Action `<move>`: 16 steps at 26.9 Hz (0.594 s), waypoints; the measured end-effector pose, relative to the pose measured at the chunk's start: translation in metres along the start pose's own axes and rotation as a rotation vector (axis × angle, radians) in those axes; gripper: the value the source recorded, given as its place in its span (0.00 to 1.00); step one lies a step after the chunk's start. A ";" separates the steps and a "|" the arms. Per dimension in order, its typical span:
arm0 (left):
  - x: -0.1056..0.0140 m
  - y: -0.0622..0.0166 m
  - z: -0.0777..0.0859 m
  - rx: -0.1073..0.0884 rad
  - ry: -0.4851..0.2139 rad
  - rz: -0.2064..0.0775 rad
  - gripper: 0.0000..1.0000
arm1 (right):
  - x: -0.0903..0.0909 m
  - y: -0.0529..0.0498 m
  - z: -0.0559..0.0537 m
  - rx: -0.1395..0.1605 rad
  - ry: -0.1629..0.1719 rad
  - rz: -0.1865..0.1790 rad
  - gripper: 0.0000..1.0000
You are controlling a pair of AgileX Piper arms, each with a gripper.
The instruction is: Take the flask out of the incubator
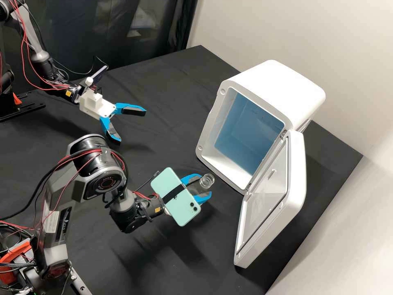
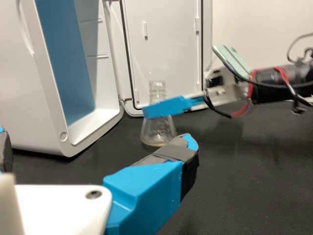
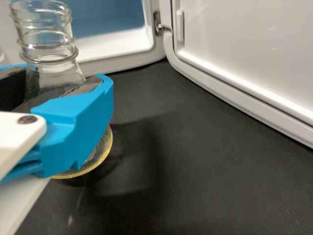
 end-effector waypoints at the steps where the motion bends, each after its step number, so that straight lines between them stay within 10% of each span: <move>1: 0.000 0.0011 0.000 0.003 -0.002 0.003 1.00 | -0.001 -0.002 0.002 -0.007 0.005 0.000 0.00; 14: -0.002 0.0066 -0.001 0.011 -0.005 0.028 1.00 | -0.001 -0.010 0.007 -0.014 0.040 -0.001 0.00; 15: -0.002 0.0066 -0.001 0.011 -0.005 0.028 1.00 | -0.001 -0.010 0.007 -0.014 0.040 -0.001 1.00; 16: -0.002 0.0066 -0.001 0.011 -0.005 0.028 1.00 | -0.001 -0.010 0.007 -0.018 0.040 -0.002 1.00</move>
